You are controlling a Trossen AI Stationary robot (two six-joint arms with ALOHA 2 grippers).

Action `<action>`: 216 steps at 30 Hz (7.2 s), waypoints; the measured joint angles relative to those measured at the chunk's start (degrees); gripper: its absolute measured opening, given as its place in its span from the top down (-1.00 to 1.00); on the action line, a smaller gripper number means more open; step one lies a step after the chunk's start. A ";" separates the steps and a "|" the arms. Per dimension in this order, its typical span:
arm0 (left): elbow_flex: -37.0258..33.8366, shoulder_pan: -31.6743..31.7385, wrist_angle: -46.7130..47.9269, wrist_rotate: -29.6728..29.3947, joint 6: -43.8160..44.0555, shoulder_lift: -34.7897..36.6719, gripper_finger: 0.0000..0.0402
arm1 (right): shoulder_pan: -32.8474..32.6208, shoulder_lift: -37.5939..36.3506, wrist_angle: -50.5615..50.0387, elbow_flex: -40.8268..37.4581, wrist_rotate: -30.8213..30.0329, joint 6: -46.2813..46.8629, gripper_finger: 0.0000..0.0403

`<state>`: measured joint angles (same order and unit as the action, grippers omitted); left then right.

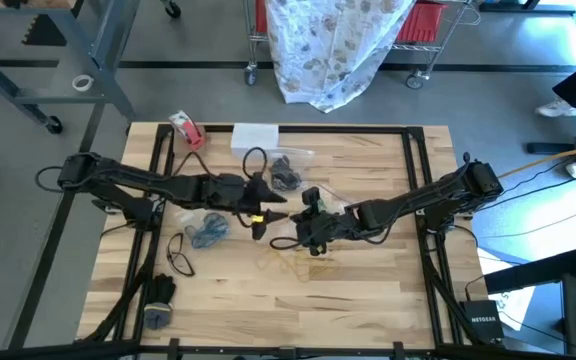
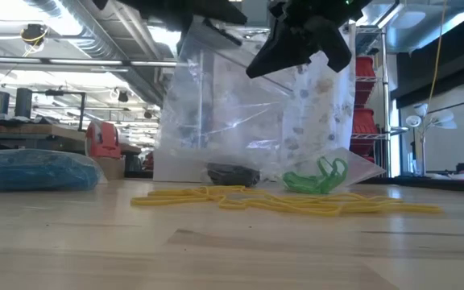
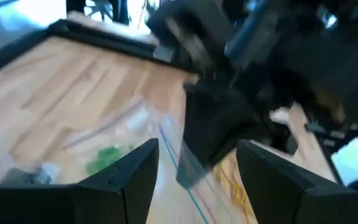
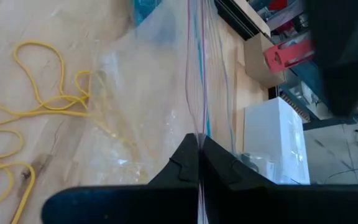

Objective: Sort rubber bands
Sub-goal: Open the transparent zip bag, then put the yellow rubber band into the transparent zip bag

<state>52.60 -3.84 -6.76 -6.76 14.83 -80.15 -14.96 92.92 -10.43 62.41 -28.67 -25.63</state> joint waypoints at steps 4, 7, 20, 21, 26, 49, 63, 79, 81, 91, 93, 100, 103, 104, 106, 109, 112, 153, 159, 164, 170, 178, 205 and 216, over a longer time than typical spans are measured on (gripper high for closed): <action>-0.02 -0.87 0.21 -1.30 1.32 -1.99 -0.05 | 0.00 0.00 0.02 0.00 0.00 0.83 1.00; -0.02 -1.11 0.34 -1.45 1.43 -3.01 -0.05 | 0.00 0.00 -0.02 0.00 0.00 1.44 1.00; -0.02 0.60 7.15 -4.51 0.73 -3.07 -0.05 | 0.00 0.00 0.02 0.00 0.28 1.84 1.00; -0.02 0.58 7.07 -5.10 0.56 -3.07 -0.05 | 0.00 0.00 0.03 0.00 0.41 1.84 1.00; -0.02 0.69 5.94 1.40 -0.31 -3.25 -0.03 | 0.00 -0.02 0.15 0.00 1.29 1.84 1.00; -0.04 0.43 11.39 -18.90 -6.56 -4.41 0.99 | 0.00 -0.04 3.49 -0.04 10.31 8.93 1.00; -0.02 -5.12 15.82 -30.98 -11.92 0.23 1.00 | 2.35 8.07 9.89 -0.26 10.66 23.92 1.00; -4.28 -5.58 25.64 -35.04 3.04 -0.03 1.00 | 5.96 11.33 4.38 2.12 15.45 31.39 0.53; -4.44 -5.83 25.41 -34.39 4.37 -0.04 1.00 | 5.44 9.35 -1.56 3.16 20.07 31.74 0.44; -4.42 -6.74 17.90 -29.86 1.45 -0.12 1.00 | -0.56 8.26 -11.47 3.24 15.65 32.72 0.34; -4.46 -6.63 16.96 -30.04 1.15 -0.12 1.00 | -0.85 8.13 -10.42 3.08 12.29 32.88 0.34; -4.50 -7.39 12.78 -28.97 -1.76 -0.07 1.00 | -0.28 8.05 -0.28 2.96 8.18 30.25 0.34; -4.50 -7.84 11.65 -28.45 -1.80 -0.10 1.00 | 0.43 8.61 2.45 2.96 7.77 29.77 0.34; -4.50 -7.84 11.58 -28.38 -1.78 -0.10 1.00 | 0.69 8.63 2.67 2.95 7.66 29.68 0.34; -4.50 -7.84 12.13 -28.34 -1.43 -0.10 1.00 | 0.75 8.46 3.92 2.98 6.63 29.40 0.34; -4.48 -7.61 13.39 -28.36 0.18 -0.10 1.00 | 0.66 7.67 4.20 3.72 6.11 29.18 0.34; -4.48 -7.31 14.43 -28.80 1.56 -0.10 1.00 | 0.19 7.30 2.99 6.02 7.78 28.63 0.34; -4.44 -7.38 16.17 -29.84 4.12 -0.21 1.00 | -2.36 9.73 -2.50 -11.28 19.71 43.19 0.96; -4.42 -7.73 16.16 -29.87 4.59 -0.21 1.00 | -2.32 6.88 -6.10 -10.69 19.67 43.33 0.98; -4.42 -8.21 16.08 -29.84 4.72 -0.21 1.00 | -2.32 1.49 -8.16 -7.76 17.47 42.91 0.99; -4.42 -8.32 16.11 -29.84 5.53 -0.21 1.00 | -2.32 -3.22 -7.27 -4.64 15.64 40.01 1.00; -4.42 -8.59 15.83 -29.80 6.07 -0.21 1.00 | -2.34 -3.43 -5.64 2.03 12.18 32.16 1.00; -4.44 -8.79 13.36 -23.77 11.89 -0.21 1.00 | 0.50 -1.13 -1.09 19.40 3.78 9.69 1.00; -4.42 -7.72 13.34 -23.24 14.53 -0.10 1.00 | 0.47 1.62 -5.44 19.41 3.73 9.78 1.00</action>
<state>48.18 -11.56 6.58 -30.00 29.36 -80.25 -14.49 94.54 -15.87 81.82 -24.94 -15.85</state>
